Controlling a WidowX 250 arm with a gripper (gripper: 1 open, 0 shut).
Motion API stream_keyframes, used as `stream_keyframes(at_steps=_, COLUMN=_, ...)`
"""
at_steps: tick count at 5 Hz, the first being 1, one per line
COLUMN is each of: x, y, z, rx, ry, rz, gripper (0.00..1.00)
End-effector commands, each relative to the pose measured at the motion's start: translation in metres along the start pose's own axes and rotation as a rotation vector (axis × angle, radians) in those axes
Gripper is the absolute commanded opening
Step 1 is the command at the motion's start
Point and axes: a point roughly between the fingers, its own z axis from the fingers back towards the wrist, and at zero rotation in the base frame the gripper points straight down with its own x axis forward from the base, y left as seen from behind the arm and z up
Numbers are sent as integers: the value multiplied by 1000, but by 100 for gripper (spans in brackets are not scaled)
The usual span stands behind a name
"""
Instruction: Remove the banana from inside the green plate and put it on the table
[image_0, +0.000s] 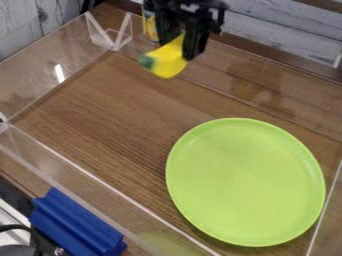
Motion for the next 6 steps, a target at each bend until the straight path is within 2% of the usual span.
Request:
stream_keyframes(at_steps=1, x=3, y=6, z=-3, rx=28, ry=-56, rz=1, gripper=0)
stream_keyframes(at_steps=3, x=10, y=16, z=-33, rx=43, ry=-61, rz=13, gripper=0)
stream_keyframes(at_steps=6, x=18, y=30, z=-51, rx=59, ry=-67, rz=20, gripper=0)
